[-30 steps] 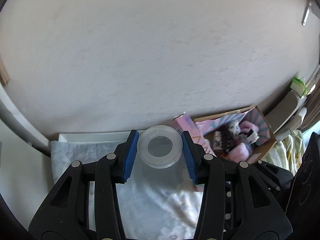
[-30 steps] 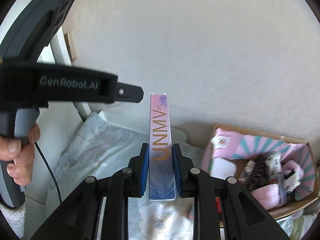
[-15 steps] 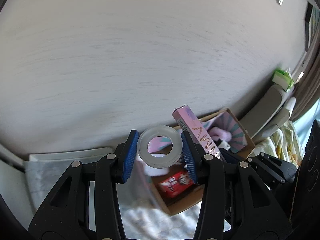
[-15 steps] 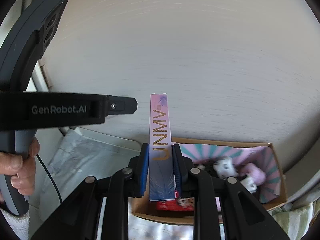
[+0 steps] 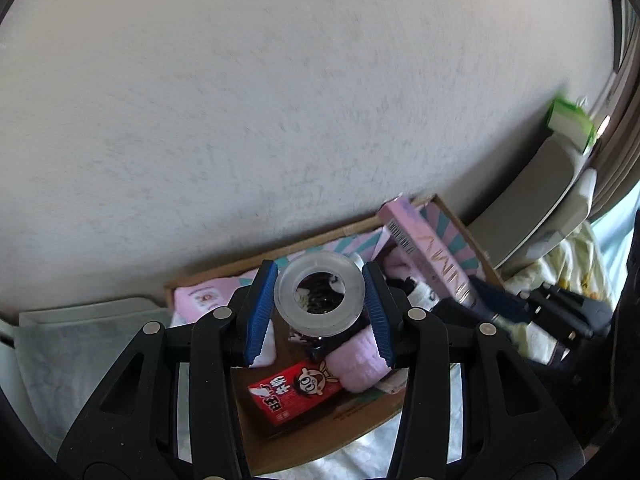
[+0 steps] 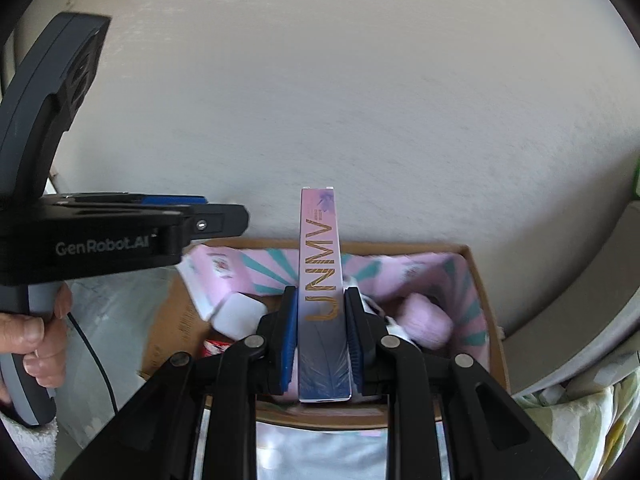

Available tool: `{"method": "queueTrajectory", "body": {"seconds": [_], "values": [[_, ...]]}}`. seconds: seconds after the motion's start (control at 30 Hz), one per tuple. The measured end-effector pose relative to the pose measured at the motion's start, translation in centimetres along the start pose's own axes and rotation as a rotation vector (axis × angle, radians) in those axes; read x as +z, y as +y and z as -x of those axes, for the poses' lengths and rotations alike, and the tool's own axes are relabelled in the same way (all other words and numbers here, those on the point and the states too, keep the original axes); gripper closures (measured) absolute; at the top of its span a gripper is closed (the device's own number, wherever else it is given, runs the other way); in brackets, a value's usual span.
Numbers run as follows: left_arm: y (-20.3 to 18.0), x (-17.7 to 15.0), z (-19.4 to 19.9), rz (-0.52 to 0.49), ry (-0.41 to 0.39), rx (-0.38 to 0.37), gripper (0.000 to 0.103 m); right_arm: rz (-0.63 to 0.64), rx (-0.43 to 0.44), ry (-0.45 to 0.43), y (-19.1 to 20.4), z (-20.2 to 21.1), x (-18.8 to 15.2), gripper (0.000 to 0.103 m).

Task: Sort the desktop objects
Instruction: 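Carry the tape roll and pink UNMV box over the cardboard box, then open both tools to drop the tape roll and pink box in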

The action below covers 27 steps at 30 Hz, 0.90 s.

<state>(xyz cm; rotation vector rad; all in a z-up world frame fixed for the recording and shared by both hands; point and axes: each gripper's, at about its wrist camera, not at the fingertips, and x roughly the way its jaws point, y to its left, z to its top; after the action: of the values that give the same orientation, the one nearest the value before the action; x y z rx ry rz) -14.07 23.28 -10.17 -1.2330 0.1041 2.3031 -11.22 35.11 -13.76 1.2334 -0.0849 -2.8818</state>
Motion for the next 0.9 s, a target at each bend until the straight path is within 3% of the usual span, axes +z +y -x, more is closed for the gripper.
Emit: {"method": "queueTrajectory", "body": {"seconds": [0.27, 0.63, 0.67, 0.7, 0.73, 0.77, 0.8, 0.83, 0.9], "values": [[-0.6, -1.4, -3.2, 0.019, 0.065, 0.038, 0.062, -0.004, 0.013, 0.056, -3.3, -2.0, -1.2, 0.082], [-0.3, -2.6, -5.5, 0.059, 0.128, 0.069, 0.061, -0.006, 0.036, 0.113, -4.7, -3.9, -2.2, 0.082], [-0.2, -2.7, -5.7, 0.074, 0.14, 0.067, 0.049, -0.016, 0.041, 0.123, -4.8, -4.1, -2.2, 0.081], [-0.1, -2.6, -5.8, 0.088, 0.147, 0.069, 0.009, -0.023, 0.048, 0.128, -4.9, -4.3, -2.2, 0.078], [-0.1, -2.6, -5.7, 0.093, 0.14, 0.079, 0.002, -0.03, 0.049, 0.127, -5.0, -4.3, -2.3, 0.061], [-0.1, -2.7, -5.6, 0.087, 0.131, 0.079, 0.0, -0.039, 0.036, 0.123, -5.1, -4.4, -2.3, 0.025], [-0.3, -2.7, -5.6, 0.078, 0.125, 0.078, 0.0, -0.043, 0.031, 0.119, -5.2, -4.5, -2.4, 0.007], [-0.3, -2.7, -5.4, 0.07, 0.114, 0.073, 0.0, -0.042, 0.039, 0.109, -5.3, -4.5, -2.5, 0.0], [-0.7, -2.6, -5.6, 0.055, 0.105, 0.083, 0.0, -0.039, 0.039, 0.108, -5.5, -4.5, -2.6, 0.0]]}}
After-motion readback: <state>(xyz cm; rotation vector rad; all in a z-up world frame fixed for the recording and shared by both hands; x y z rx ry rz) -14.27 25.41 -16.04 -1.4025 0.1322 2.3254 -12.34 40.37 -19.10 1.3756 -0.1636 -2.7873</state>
